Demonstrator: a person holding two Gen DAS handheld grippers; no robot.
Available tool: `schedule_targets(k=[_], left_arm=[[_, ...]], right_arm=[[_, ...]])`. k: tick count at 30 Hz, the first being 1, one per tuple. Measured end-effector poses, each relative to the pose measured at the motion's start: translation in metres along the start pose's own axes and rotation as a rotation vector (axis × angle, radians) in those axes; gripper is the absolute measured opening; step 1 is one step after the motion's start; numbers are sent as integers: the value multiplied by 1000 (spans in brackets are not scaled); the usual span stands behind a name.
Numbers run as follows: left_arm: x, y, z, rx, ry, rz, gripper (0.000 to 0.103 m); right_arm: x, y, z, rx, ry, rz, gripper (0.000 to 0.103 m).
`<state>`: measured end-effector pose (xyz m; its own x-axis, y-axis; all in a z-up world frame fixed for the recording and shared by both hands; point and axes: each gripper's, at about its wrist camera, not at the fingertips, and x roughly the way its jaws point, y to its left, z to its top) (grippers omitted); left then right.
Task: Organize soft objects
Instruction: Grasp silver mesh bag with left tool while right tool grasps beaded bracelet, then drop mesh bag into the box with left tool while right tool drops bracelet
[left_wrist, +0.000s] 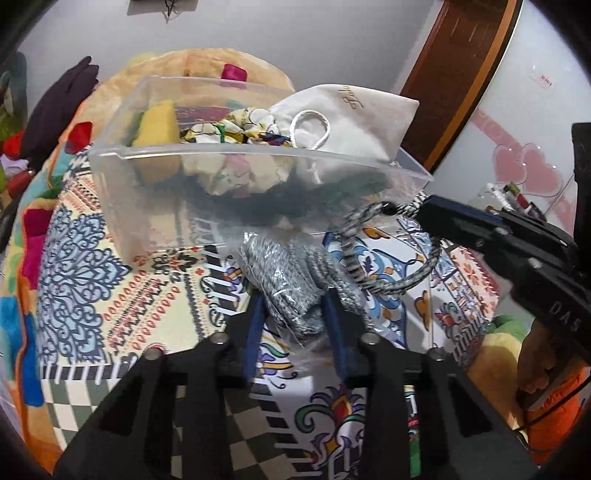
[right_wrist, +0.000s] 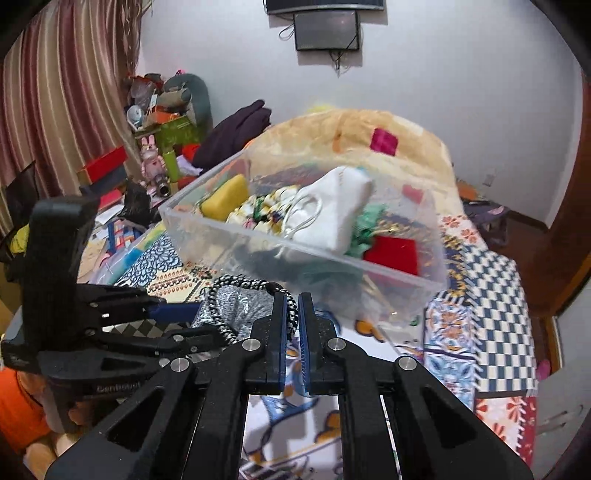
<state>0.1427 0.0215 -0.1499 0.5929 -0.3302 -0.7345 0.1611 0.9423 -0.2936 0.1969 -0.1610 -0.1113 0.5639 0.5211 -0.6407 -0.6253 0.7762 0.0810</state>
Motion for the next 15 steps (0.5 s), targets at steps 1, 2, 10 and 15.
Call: schedule_targets(k=[1,2,10,15], left_arm=[[0,-2,0,-1,-3,-3,24],[-1,-3,-1,0,-7,-2,21],[-34,-17,-12,69,-79,88,13],[-69,-26,-11,107,-166,124,13]], right_arm=[[-3,-1,0,-1,-7,-6,6],[-6,-1,0,-2,-13,-12,6],[-26,-7,-1,16,-58,-42,6],[-41,-16,5,40,-103,-51,6]])
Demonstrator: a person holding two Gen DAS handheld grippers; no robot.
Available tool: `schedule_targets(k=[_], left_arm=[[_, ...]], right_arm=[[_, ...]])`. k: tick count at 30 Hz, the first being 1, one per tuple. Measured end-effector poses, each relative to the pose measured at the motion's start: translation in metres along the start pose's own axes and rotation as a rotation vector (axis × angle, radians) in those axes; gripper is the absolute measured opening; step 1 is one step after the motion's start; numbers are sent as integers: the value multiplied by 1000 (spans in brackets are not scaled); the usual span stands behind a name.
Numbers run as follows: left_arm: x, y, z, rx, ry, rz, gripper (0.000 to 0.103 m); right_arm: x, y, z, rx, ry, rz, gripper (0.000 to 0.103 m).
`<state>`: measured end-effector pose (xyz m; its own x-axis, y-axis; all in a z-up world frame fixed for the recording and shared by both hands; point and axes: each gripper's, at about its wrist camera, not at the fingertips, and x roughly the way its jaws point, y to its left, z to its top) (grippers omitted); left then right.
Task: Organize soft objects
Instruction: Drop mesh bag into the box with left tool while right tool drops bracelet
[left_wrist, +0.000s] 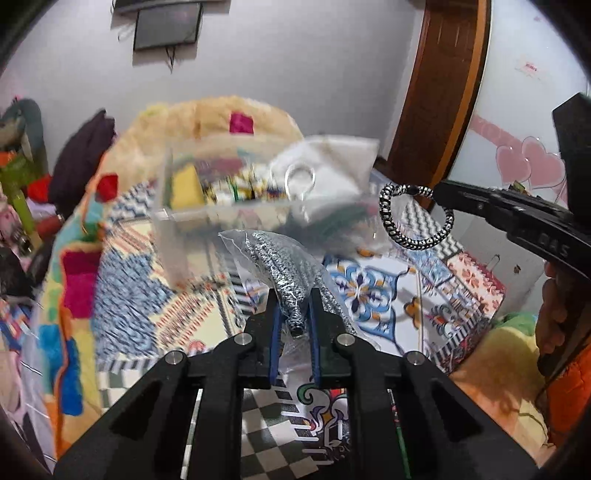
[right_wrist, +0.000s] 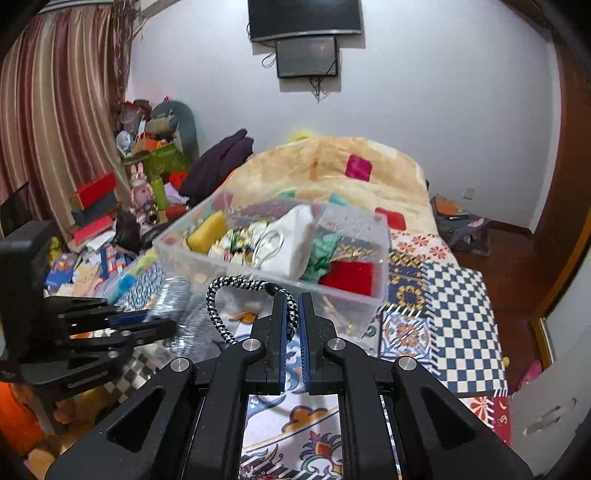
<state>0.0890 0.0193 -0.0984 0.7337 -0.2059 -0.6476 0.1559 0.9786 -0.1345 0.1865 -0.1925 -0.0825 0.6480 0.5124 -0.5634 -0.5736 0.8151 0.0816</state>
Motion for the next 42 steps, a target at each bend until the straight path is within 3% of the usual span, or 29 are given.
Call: schedule_targets(k=[7,15,19,26,35,37,42], left_arm=[[-30,4,35,6,-153,43,13],[-26,12,74,15,-236,90,13],[-7,16,82,23,-225,118,13],[45,29,81,7,-113,139,13],[77,35,75,-4,-33,120,14],[77,38,75,-16,-30,106,16],[67,42,78,-43,-54,95,46]], right_arm=[[-13,-14,16,29,-66,-46,6],[-5,-34,38,83,-112,-100,6],[17,-45,45,123,-94,-116,6],[63,-53,33,163,16,-110,6],[77,-46,26,126,91,-78,6],[74,-45,26,122,88,-73,6],[67,-46,31,117,80,-47,10]])
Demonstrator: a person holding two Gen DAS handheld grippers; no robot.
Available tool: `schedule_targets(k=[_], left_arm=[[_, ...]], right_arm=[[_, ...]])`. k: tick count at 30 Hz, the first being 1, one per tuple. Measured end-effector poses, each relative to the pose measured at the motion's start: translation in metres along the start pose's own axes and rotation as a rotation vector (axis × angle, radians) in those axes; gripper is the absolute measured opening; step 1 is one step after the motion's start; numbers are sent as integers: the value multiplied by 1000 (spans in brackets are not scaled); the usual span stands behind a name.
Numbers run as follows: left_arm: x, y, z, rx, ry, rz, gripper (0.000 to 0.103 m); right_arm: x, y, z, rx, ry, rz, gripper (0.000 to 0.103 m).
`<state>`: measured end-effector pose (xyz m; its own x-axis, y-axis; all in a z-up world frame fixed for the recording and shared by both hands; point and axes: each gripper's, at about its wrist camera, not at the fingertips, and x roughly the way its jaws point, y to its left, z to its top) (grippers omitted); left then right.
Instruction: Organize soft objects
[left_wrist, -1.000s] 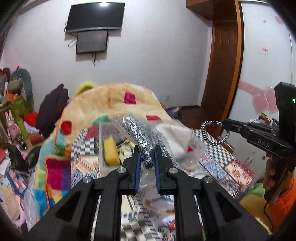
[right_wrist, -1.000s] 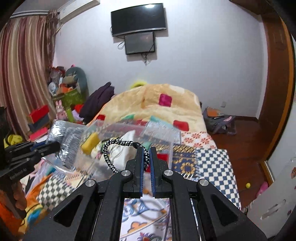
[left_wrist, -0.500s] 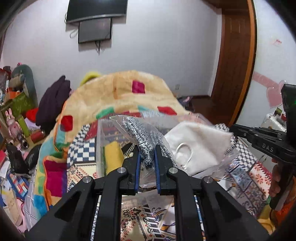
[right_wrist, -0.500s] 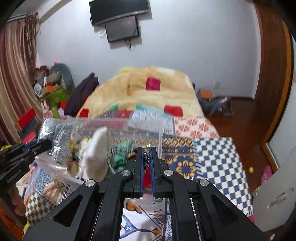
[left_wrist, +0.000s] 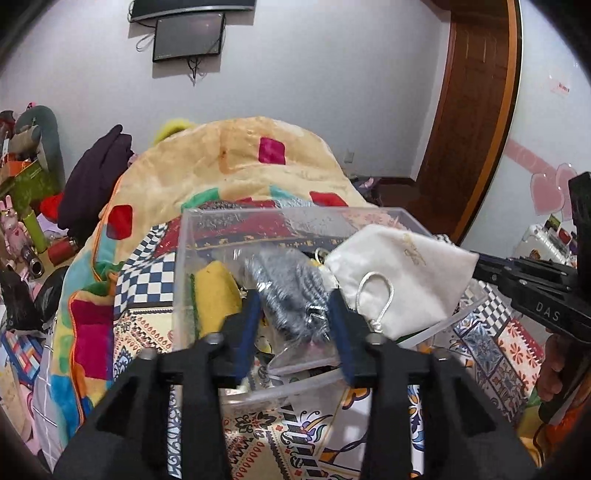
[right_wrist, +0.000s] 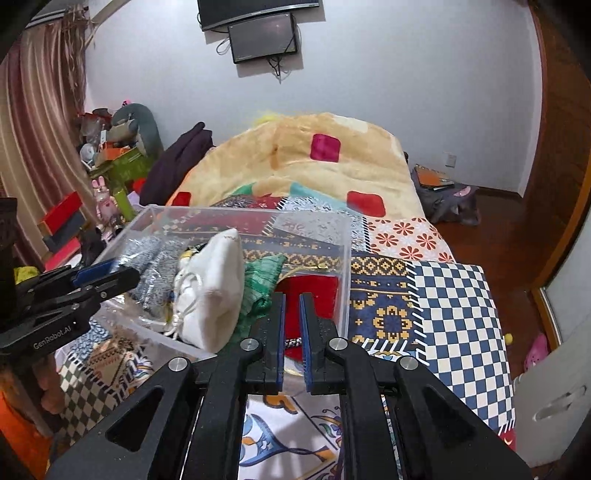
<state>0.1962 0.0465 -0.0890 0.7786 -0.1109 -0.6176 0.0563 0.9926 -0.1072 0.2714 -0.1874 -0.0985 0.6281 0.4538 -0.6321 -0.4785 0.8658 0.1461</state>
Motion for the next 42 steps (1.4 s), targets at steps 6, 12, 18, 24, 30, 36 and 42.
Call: schedule_targets(k=[6,12,18,24,30,36,42], left_arm=[[-32,0,9,-11,-80,-14,50],[-90,-15,25,8,-218,-19,57],[-149,-36,30,47,-343,-32,67],[-186,-50,23,74,-414,-28,72],[-209,-59,12,78,-472,-9,91],[-213,-59,7,72,-482,-9,98],[-208,-58,2,66,-475,2,101]], right_arm=[[-22,6,6,-21,-62,8,29],[-69,19,18,-44,-187,21,44],[-121,32,27,-54,-314,53,57],[-152,46,19,-79,-388,56,68],[-175,53,11,-97,-474,48,82],[-171,55,7,-90,-490,56,90],[-166,53,0,-76,-476,54,93]])
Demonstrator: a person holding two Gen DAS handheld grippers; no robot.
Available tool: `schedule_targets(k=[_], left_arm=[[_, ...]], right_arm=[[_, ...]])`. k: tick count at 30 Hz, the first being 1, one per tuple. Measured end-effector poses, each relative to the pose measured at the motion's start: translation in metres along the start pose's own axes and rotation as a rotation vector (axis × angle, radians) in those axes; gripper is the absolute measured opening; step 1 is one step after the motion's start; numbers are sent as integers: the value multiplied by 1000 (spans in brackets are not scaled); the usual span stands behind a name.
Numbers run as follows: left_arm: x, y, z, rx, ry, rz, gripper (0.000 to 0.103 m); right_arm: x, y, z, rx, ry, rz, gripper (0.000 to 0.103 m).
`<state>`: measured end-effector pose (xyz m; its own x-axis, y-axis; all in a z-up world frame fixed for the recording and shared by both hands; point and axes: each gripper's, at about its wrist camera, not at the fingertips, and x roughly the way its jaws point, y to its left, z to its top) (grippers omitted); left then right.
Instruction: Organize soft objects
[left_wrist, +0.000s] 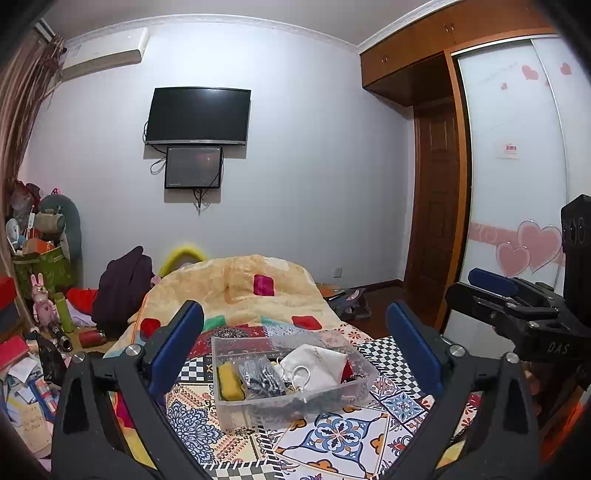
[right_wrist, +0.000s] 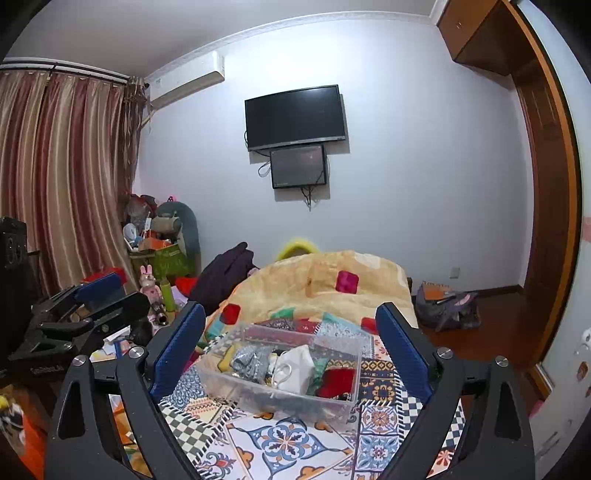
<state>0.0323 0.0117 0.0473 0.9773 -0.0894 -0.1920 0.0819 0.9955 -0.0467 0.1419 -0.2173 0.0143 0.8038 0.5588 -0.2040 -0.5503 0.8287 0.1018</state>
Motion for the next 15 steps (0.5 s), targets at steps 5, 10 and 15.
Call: schedule_targets(k=[5,10,15], left_arm=[[0,0,-3,3,1,10,102],[0,0,-3,-1,2,11,102],[-1,0,-3,0,0,13,102]], right_arm=[[0,1,0,4,1,5,93],[-5,2,-3,1,-3,9,97],[-8,4,-5,-2,-6,14,97]])
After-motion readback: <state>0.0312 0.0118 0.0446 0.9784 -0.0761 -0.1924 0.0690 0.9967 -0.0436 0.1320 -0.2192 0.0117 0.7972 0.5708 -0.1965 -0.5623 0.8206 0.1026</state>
